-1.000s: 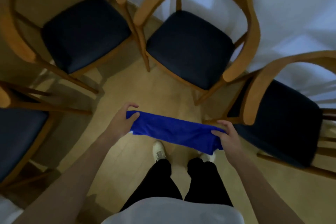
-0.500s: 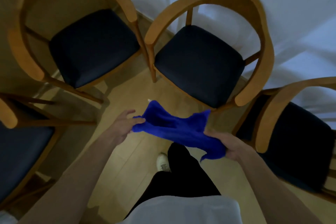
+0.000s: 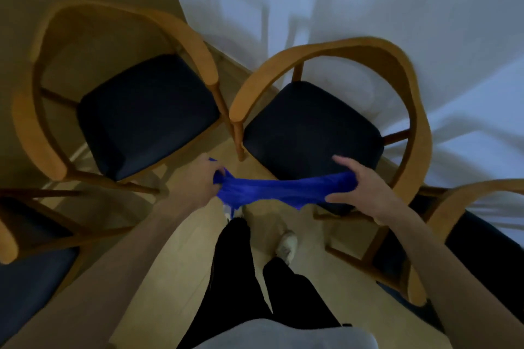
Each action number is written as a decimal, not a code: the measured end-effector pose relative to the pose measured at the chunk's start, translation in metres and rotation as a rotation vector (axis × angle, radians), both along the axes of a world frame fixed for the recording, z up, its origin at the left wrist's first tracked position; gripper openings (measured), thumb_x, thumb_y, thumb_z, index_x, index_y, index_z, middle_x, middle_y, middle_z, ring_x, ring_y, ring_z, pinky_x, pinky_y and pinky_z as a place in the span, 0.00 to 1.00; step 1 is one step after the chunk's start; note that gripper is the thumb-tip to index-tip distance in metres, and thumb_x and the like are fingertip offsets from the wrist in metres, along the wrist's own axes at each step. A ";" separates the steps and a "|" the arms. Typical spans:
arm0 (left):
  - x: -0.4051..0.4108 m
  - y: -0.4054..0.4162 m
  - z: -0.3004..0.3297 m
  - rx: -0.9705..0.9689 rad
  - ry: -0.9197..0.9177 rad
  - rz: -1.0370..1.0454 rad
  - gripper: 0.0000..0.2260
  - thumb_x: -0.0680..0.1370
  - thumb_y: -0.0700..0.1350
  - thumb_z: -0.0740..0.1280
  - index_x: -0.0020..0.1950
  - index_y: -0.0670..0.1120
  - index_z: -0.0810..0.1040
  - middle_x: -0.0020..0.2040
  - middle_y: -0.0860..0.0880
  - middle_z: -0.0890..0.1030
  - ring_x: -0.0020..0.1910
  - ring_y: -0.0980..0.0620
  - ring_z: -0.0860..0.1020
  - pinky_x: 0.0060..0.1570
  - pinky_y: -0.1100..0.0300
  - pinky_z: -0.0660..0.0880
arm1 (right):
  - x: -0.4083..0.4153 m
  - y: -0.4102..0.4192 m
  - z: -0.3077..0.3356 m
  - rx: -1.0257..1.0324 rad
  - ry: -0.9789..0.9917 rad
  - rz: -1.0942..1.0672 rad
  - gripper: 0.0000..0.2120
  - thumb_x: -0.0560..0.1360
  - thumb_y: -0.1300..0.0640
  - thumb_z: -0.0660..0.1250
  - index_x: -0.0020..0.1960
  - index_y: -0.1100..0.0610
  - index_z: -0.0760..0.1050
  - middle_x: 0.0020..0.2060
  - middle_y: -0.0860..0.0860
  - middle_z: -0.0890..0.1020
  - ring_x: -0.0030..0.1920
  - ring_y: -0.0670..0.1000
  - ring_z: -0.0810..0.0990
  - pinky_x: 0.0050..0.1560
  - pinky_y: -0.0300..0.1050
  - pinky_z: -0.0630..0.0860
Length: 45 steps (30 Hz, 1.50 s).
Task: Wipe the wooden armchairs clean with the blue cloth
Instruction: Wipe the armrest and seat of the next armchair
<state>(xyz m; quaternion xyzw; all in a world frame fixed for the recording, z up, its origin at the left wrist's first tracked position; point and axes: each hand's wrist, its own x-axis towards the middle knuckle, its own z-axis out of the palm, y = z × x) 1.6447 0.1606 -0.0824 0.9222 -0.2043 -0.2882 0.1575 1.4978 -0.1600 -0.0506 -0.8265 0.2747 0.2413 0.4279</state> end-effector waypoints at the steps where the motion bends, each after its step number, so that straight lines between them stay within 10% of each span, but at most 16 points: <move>1: 0.018 -0.003 0.001 0.000 -0.034 0.011 0.09 0.75 0.38 0.69 0.54 0.45 0.79 0.51 0.49 0.66 0.47 0.51 0.71 0.45 0.64 0.64 | 0.015 -0.003 0.005 -0.152 -0.005 0.122 0.30 0.69 0.52 0.77 0.69 0.45 0.71 0.61 0.42 0.76 0.57 0.41 0.75 0.58 0.41 0.73; 3: 0.053 -0.009 0.007 -0.045 -0.102 -0.018 0.07 0.76 0.39 0.69 0.52 0.42 0.81 0.56 0.47 0.67 0.53 0.49 0.71 0.51 0.61 0.67 | 0.043 -0.008 0.016 -0.346 -0.028 0.184 0.11 0.74 0.50 0.72 0.56 0.46 0.77 0.53 0.46 0.79 0.48 0.41 0.76 0.48 0.37 0.72; 6: 0.105 -0.019 0.024 -0.156 -0.168 -0.109 0.04 0.77 0.43 0.68 0.48 0.47 0.82 0.63 0.48 0.72 0.58 0.50 0.72 0.58 0.58 0.67 | 0.078 -0.023 0.029 -0.428 -0.143 0.150 0.04 0.76 0.50 0.70 0.50 0.48 0.77 0.56 0.44 0.71 0.55 0.43 0.71 0.59 0.43 0.67; 9: 0.153 -0.028 0.047 -0.340 -0.133 -0.122 0.05 0.78 0.44 0.65 0.45 0.54 0.78 0.46 0.55 0.78 0.44 0.60 0.76 0.48 0.57 0.74 | 0.106 -0.033 0.046 -0.322 -0.290 0.039 0.01 0.78 0.49 0.66 0.49 0.45 0.74 0.48 0.42 0.78 0.47 0.40 0.77 0.47 0.38 0.70; 17: 0.236 -0.072 0.068 -0.467 -0.164 -0.087 0.04 0.78 0.42 0.68 0.51 0.49 0.79 0.44 0.57 0.78 0.45 0.62 0.74 0.44 0.72 0.66 | 0.134 -0.055 0.059 -0.378 -0.424 -0.187 0.01 0.79 0.46 0.65 0.50 0.41 0.73 0.43 0.41 0.80 0.43 0.37 0.78 0.40 0.35 0.72; 28: 0.254 -0.150 0.037 -0.397 -0.055 -0.240 0.07 0.78 0.45 0.68 0.53 0.50 0.83 0.47 0.54 0.84 0.47 0.57 0.80 0.51 0.58 0.77 | 0.089 -0.129 0.042 -0.138 -0.178 -0.211 0.09 0.69 0.40 0.71 0.46 0.40 0.82 0.42 0.45 0.85 0.42 0.46 0.85 0.47 0.52 0.81; 33: 0.270 -0.222 0.014 -0.387 -0.107 -0.302 0.07 0.79 0.45 0.66 0.53 0.51 0.83 0.44 0.56 0.81 0.44 0.59 0.77 0.44 0.67 0.70 | 0.100 -0.172 0.011 -0.287 -0.131 -0.321 0.12 0.77 0.51 0.68 0.39 0.34 0.79 0.38 0.29 0.80 0.42 0.28 0.76 0.41 0.37 0.68; 40: 0.301 -0.321 -0.036 -0.357 -0.231 -0.269 0.08 0.77 0.44 0.68 0.55 0.47 0.83 0.52 0.48 0.83 0.44 0.57 0.77 0.46 0.64 0.72 | 0.131 -0.237 -0.053 -0.324 -0.095 -0.500 0.10 0.79 0.53 0.67 0.58 0.49 0.81 0.47 0.47 0.83 0.47 0.47 0.80 0.46 0.40 0.73; 45: 0.296 -0.331 -0.103 -0.262 -0.229 -0.464 0.09 0.79 0.40 0.65 0.55 0.43 0.82 0.52 0.43 0.82 0.49 0.50 0.79 0.53 0.57 0.74 | 0.132 -0.239 -0.121 -0.371 -0.063 -0.361 0.07 0.79 0.52 0.65 0.52 0.40 0.76 0.47 0.42 0.81 0.44 0.38 0.78 0.45 0.36 0.72</move>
